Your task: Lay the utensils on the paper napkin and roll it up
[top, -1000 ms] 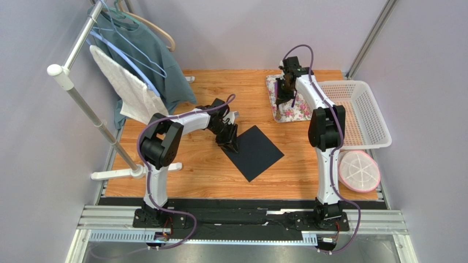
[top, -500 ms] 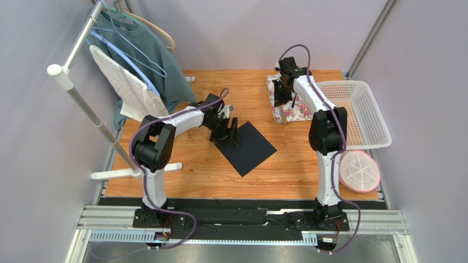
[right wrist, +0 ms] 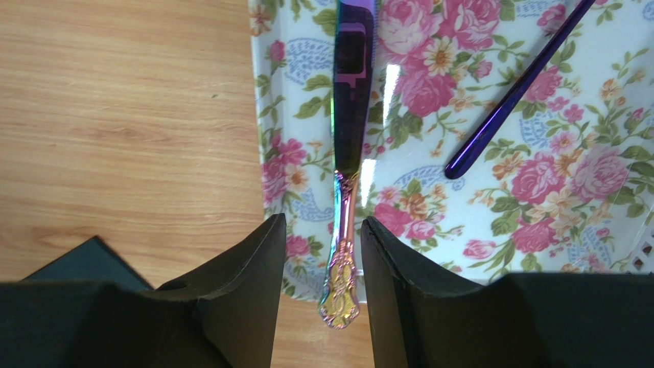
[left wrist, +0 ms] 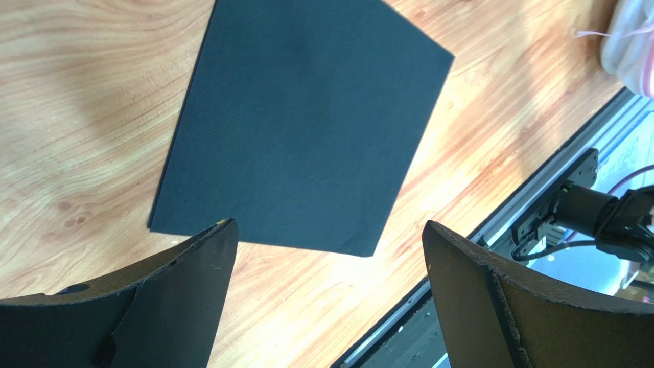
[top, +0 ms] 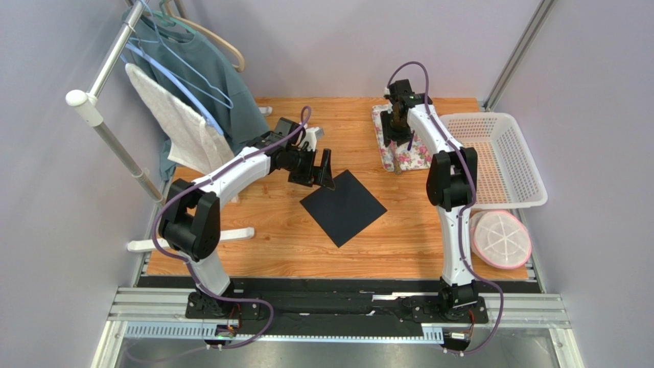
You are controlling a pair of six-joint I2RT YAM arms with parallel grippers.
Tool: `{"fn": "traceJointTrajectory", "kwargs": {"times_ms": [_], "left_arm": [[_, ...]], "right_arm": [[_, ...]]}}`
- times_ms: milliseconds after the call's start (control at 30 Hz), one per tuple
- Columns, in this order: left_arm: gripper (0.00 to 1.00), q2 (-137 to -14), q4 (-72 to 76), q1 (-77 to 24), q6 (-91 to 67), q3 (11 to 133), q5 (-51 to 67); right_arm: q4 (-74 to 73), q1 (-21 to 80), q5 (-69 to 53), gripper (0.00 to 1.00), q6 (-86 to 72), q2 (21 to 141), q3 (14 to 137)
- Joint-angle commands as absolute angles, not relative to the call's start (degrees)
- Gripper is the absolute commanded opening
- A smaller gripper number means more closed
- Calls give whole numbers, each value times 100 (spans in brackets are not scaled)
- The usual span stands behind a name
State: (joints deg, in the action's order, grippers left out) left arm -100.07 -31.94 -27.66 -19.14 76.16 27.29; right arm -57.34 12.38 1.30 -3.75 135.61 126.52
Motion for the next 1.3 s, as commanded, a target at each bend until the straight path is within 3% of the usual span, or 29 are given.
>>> {"fn": "traceJointTrajectory", "kwargs": {"times_ms": [0, 367, 467, 567, 600, 733, 933, 1267], "left_arm": [[99, -9502, -3111, -2795, -1591, 7761, 2646], [99, -8789, -3138, -2804, -1424, 7770, 2611], [99, -8675, -3146, -2804, -1371, 7769, 2462], [99, -8587, -3129, -2804, -1362, 7761, 2312], [99, -8561, -3138, -2804, -1362, 7761, 2277], [99, -8455, -3208, -2804, -1450, 7848, 1909], [99, -8358, -3392, -2769, -1722, 8059, 1153], [99, -8121, -3384, -2610, -2030, 8060, 1248]], "right_arm": [[-5731, 1160, 360, 44, -106, 13842, 12990], [-5748, 1072, 88, 42, -176, 14159, 12867], [-5739, 1072, 79, 31, -246, 14168, 12823], [-5739, 1072, 79, 14, -290, 14020, 12788], [-5739, 1064, 79, 1, -299, 13949, 12779], [-5713, 1072, 79, 0, -500, 13378, 12587], [-5354, 1309, -527, 0, -1501, 12069, 11340], [-5107, 2671, 69, 0, -2777, 11224, 9660]]}}
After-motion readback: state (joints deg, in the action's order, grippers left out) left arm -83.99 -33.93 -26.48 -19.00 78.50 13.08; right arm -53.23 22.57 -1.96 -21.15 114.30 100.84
